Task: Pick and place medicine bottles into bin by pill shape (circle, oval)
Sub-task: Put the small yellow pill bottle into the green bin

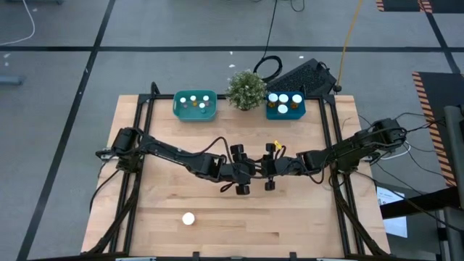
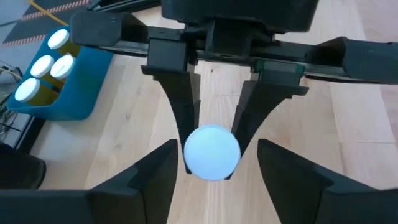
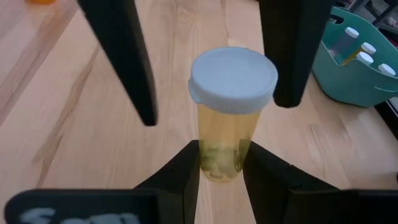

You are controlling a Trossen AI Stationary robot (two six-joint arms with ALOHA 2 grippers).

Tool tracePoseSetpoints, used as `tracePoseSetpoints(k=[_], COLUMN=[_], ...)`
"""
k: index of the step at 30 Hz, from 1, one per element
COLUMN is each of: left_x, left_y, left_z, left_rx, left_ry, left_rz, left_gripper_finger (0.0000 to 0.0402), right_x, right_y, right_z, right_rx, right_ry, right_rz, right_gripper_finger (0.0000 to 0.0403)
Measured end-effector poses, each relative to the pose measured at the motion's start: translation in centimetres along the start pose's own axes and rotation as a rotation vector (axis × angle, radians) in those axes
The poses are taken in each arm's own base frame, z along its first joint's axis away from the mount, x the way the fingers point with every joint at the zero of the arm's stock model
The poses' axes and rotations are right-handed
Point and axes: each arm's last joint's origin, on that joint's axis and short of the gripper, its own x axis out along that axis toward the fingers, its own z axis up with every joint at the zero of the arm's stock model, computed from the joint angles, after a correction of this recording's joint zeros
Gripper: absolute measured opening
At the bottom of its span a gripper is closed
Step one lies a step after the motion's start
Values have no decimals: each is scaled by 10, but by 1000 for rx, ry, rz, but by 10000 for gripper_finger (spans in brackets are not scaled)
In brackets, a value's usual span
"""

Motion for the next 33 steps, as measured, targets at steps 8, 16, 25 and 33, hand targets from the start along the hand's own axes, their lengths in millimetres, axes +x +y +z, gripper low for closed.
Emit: tracePoseSetpoints(k=[8,16,25,33], left_x=[0,0,-3,-28], left_y=[0,0,-2,11], left_z=[0,0,-1,1], left_rx=[17,25,42,22], left_ry=[0,1,8,67], left_rz=[7,7,0,14], left_gripper_finger=[164,125,127,128], right_x=[0,0,-3,-24], right_y=[0,0,-1,-9], right_z=[0,0,2,5], right_rx=[0,14,58,91], right_ry=[1,1,-3,29], right_rz=[0,2,0,2], right_gripper_finger=[100,100,164,278])
